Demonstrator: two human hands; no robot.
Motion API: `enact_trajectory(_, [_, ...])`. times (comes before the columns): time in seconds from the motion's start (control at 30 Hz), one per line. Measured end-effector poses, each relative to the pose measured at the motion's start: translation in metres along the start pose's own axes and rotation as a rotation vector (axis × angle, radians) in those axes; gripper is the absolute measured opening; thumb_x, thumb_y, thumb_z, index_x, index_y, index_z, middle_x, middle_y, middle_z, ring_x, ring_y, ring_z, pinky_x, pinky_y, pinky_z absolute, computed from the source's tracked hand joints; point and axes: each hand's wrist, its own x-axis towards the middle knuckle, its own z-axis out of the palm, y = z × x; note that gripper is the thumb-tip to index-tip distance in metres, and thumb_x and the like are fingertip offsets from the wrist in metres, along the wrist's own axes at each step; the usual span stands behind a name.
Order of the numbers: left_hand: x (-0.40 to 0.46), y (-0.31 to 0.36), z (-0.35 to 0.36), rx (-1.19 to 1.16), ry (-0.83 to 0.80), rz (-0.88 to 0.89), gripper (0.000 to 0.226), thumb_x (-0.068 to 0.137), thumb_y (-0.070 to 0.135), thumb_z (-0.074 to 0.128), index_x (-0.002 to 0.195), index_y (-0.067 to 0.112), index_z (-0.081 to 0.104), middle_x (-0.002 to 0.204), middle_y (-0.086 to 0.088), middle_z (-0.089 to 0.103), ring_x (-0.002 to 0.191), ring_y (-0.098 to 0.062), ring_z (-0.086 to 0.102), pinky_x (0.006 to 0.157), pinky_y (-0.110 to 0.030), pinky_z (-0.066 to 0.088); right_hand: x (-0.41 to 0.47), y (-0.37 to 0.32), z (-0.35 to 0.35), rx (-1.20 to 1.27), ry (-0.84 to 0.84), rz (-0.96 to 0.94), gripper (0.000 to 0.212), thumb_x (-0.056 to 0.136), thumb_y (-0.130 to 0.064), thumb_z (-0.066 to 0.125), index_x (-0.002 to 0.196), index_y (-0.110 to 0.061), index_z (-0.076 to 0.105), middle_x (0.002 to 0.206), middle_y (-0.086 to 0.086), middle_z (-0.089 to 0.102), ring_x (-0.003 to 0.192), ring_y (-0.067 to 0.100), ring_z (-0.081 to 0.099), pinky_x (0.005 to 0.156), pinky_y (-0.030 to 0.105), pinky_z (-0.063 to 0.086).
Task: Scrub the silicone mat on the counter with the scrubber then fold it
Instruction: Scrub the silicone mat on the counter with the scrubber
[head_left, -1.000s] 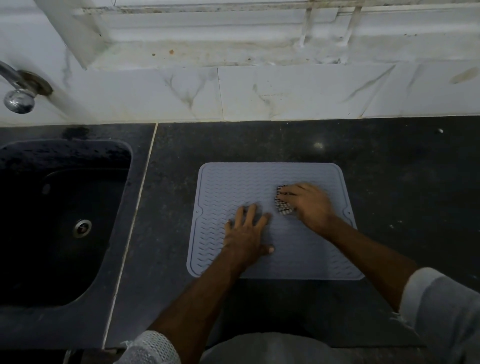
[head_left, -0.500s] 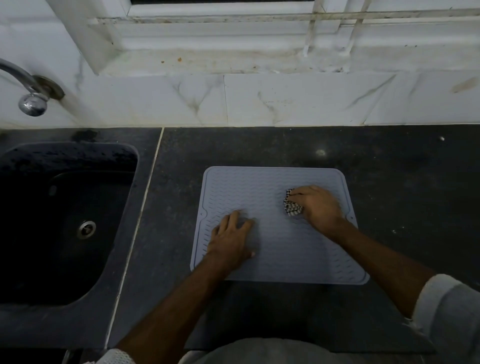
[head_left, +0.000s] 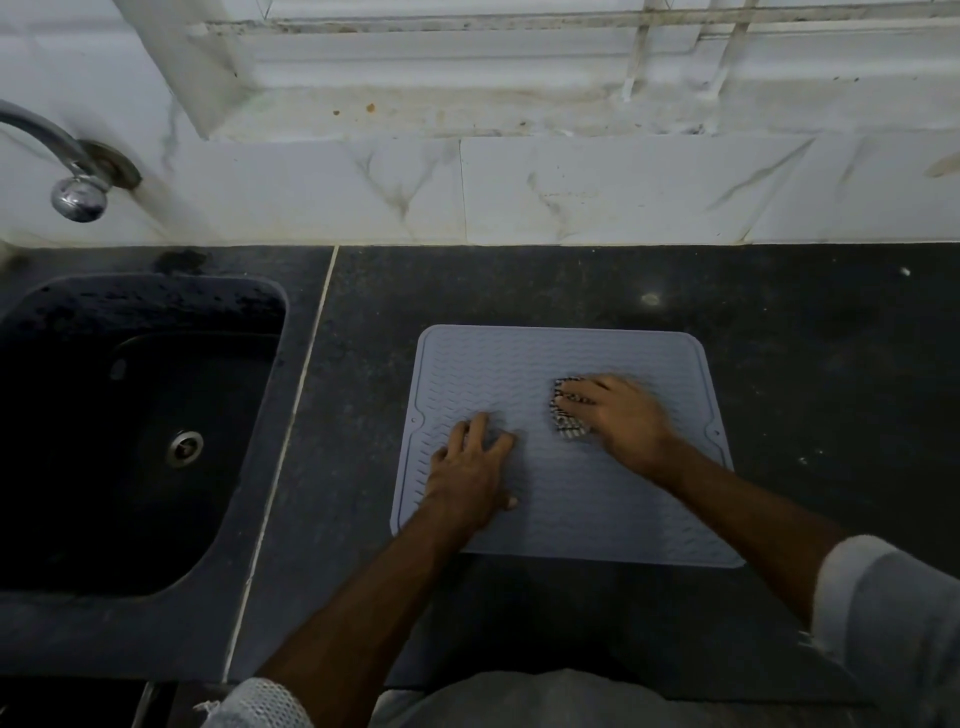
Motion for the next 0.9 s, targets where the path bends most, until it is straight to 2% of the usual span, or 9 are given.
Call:
enact_trajectory(0.1, [0.0,0.0,0.001,0.012,0.006,-0.004,0.088,0.08,0.048,0.068,0.149,0.034,0.015,0.159,-0.005,-0.008,0.144,-0.035,-0.005,0.112,-0.058,0.016,0.003,0.007,-0.009,-0.021,-0.069,0.018,0.048,0.085,-0.017,0.06,0.131,-0.026,0.05,0.142,-0.001,0.045,0.129,0.024,0.038,0.107,0.042,0.03])
enact_trajectory(0.23, [0.001,0.001,0.0,0.028,-0.009,-0.006,0.089,0.08,0.049,0.068,0.149,0.034,0.014,0.159,-0.006,-0.008,0.144,-0.036,-0.004,0.111,-0.059,0.016,0.032,-0.016,-0.02,0.064,0.042,0.006,0.05,0.082,-0.005,0.056,0.129,-0.023,0.053,0.139,0.002,0.048,0.125,0.027,0.041,0.104,0.042,0.031])
enact_trajectory(0.3, [0.001,0.002,-0.001,0.048,-0.023,-0.009,0.089,0.08,0.049,0.067,0.149,0.033,0.013,0.159,-0.007,-0.009,0.144,-0.036,-0.004,0.11,-0.06,0.017,0.045,-0.035,-0.015,0.084,0.03,-0.036,0.051,0.081,-0.005,0.057,0.129,-0.021,0.053,0.14,0.005,0.047,0.126,0.03,0.04,0.104,0.044,0.03])
enact_trajectory(0.4, [-0.002,0.002,-0.001,0.07,-0.015,-0.007,0.09,0.081,0.05,0.066,0.15,0.031,0.012,0.159,-0.008,-0.009,0.144,-0.036,-0.004,0.111,-0.059,0.017,0.045,-0.044,-0.001,0.014,-0.04,-0.075,0.053,0.086,-0.011,0.057,0.135,-0.024,0.045,0.148,0.002,0.037,0.132,0.029,0.033,0.108,0.043,0.024])
enact_trajectory(0.5, [-0.002,0.0,0.0,0.05,-0.012,-0.004,0.087,0.083,0.049,0.065,0.15,0.032,0.013,0.159,-0.007,-0.01,0.145,-0.035,-0.006,0.112,-0.059,0.015,0.02,-0.015,0.005,-0.019,-0.073,-0.061,0.053,0.088,-0.018,0.054,0.139,-0.027,0.04,0.151,0.001,0.032,0.135,0.029,0.03,0.109,0.043,0.023])
enact_trajectory(0.57, [-0.001,0.0,0.0,0.048,-0.016,0.0,0.086,0.083,0.05,0.065,0.15,0.033,0.013,0.159,-0.007,-0.01,0.145,-0.035,-0.007,0.112,-0.058,0.014,0.004,0.004,0.001,-0.025,-0.06,-0.044,0.052,0.088,-0.023,0.057,0.137,-0.028,0.042,0.148,0.002,0.037,0.133,0.028,0.034,0.108,0.043,0.026])
enact_trajectory(0.67, [-0.002,-0.001,0.0,0.048,-0.019,0.003,0.087,0.083,0.051,0.064,0.15,0.034,0.011,0.159,-0.006,-0.011,0.145,-0.034,-0.007,0.112,-0.058,0.013,0.005,0.009,-0.005,-0.018,-0.031,-0.029,0.049,0.086,-0.019,0.061,0.132,-0.028,0.048,0.143,0.001,0.044,0.129,0.025,0.039,0.107,0.04,0.029])
enact_trajectory(0.77, [-0.002,0.0,-0.001,0.048,-0.034,0.003,0.088,0.083,0.051,0.063,0.15,0.034,0.01,0.159,-0.006,-0.012,0.145,-0.034,-0.007,0.112,-0.058,0.013,0.027,-0.011,-0.01,0.097,0.024,-0.001,0.045,0.089,-0.016,0.055,0.133,-0.025,0.048,0.144,0.004,0.043,0.13,0.026,0.038,0.11,0.042,0.029])
enact_trajectory(0.9, [-0.003,0.002,-0.004,0.06,-0.053,-0.009,0.091,0.083,0.052,0.063,0.151,0.032,0.005,0.159,-0.007,-0.013,0.145,-0.034,-0.008,0.112,-0.058,0.013,0.051,-0.047,-0.004,0.122,0.045,-0.115,0.045,0.083,-0.007,0.06,0.127,-0.013,0.055,0.136,0.012,0.051,0.123,0.033,0.046,0.105,0.044,0.034])
